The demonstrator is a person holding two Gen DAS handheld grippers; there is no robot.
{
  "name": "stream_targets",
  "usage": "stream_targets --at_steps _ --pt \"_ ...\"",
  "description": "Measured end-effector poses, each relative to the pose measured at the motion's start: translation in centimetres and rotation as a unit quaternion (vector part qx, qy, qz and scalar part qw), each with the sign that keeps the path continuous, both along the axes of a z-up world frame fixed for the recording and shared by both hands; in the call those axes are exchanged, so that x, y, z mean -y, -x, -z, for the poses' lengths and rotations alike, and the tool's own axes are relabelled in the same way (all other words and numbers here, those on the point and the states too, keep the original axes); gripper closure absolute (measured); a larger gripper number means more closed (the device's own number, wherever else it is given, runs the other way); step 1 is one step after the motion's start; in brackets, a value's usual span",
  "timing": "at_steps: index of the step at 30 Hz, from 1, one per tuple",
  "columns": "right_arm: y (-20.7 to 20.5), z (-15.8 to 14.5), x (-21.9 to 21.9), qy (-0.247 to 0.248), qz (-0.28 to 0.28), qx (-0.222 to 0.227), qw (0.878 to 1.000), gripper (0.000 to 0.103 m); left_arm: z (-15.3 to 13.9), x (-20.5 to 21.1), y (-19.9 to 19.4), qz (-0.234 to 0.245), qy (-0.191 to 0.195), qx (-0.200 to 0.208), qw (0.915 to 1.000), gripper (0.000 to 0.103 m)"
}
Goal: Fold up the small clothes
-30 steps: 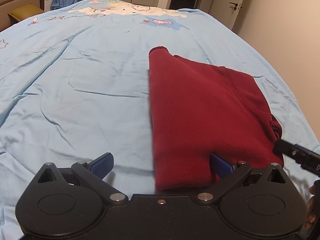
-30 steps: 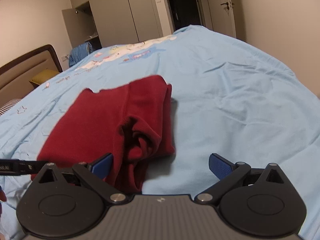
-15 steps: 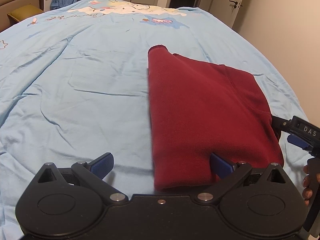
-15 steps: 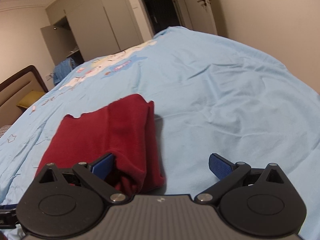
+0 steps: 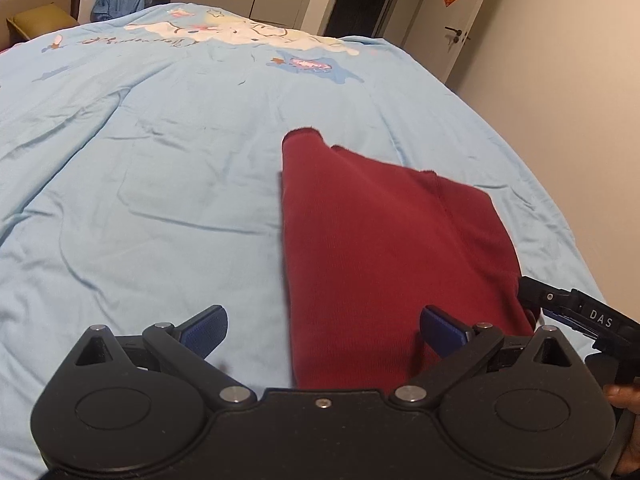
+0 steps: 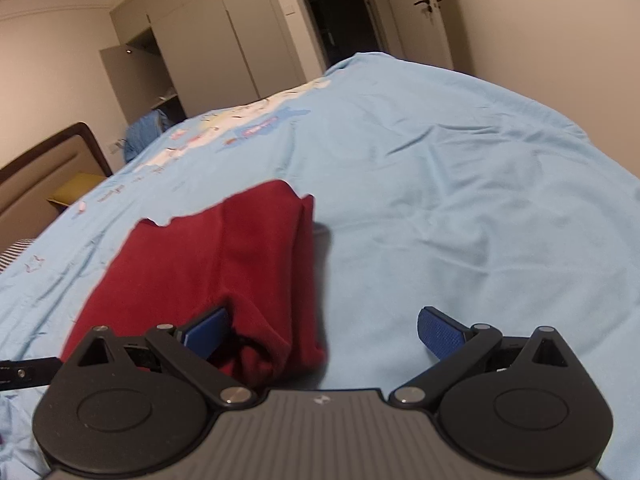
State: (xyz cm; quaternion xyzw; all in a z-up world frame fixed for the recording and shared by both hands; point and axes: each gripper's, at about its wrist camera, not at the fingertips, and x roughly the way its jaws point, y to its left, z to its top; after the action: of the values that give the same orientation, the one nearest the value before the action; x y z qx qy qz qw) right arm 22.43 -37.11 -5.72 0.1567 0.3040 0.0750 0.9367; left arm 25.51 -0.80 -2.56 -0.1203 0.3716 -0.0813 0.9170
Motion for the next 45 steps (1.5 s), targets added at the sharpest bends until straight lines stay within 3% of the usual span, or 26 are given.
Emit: stream_targets --at_steps 3,7,15,22,26,28,29,30,32,38,45 --pt "-1.6 -0.2 0.1 -0.027 -0.026 0.007 0.999 0.000 0.0 -0.4 -1.9 0.000 -0.002 0.006 1.0000 0.001" --pt "-4.4 0.2 0.6 -0.071 -0.054 -0.007 0.996 0.004 0.8 -1.6 -4.6 -0.008 0.027 -0.020 0.9994 0.001" --pt "-7.1 -0.2 1.6 -0.112 -0.052 -0.021 0.992 0.006 1.8 -2.2 -6.6 0.002 0.052 -0.040 0.9978 0.002" --pt "-8.7 1.2 -0.1 -0.091 -0.064 -0.048 0.993 0.034 2.1 -2.1 -7.2 0.020 0.078 -0.052 0.9955 0.016" --pt "-8.8 1.6 -0.2 -0.110 -0.065 -0.049 0.991 0.054 1.9 -1.7 -7.4 0.035 0.092 -0.055 0.9936 0.041" --pt "-8.6 1.3 -0.6 -0.106 -0.075 -0.041 0.991 0.068 1.5 -1.3 -7.5 0.035 0.082 -0.056 0.9945 0.047" --pt "-8.4 1.0 -0.7 -0.099 -0.078 -0.036 0.991 0.076 1.3 -1.1 -7.6 0.037 0.075 -0.055 0.9950 0.056" --pt "-8.3 0.7 -1.0 -0.089 -0.082 -0.029 0.992 0.080 1.1 -0.9 -7.6 0.038 0.070 -0.051 0.9955 0.064" --pt "-8.0 -0.1 -1.5 -0.073 -0.088 -0.017 0.993 0.086 0.5 -0.5 -7.5 0.043 0.061 -0.043 0.9963 0.072" --pt "-7.5 -2.8 -2.8 -0.061 -0.100 0.027 0.993 0.088 -2.7 -0.1 -8.0 0.063 0.018 -0.010 0.9978 0.077" --pt "-9.7 -5.4 -5.2 -0.070 -0.111 0.059 0.990 0.088 -6.6 -1.9 -9.4 0.037 -0.026 0.040 0.9982 0.078"
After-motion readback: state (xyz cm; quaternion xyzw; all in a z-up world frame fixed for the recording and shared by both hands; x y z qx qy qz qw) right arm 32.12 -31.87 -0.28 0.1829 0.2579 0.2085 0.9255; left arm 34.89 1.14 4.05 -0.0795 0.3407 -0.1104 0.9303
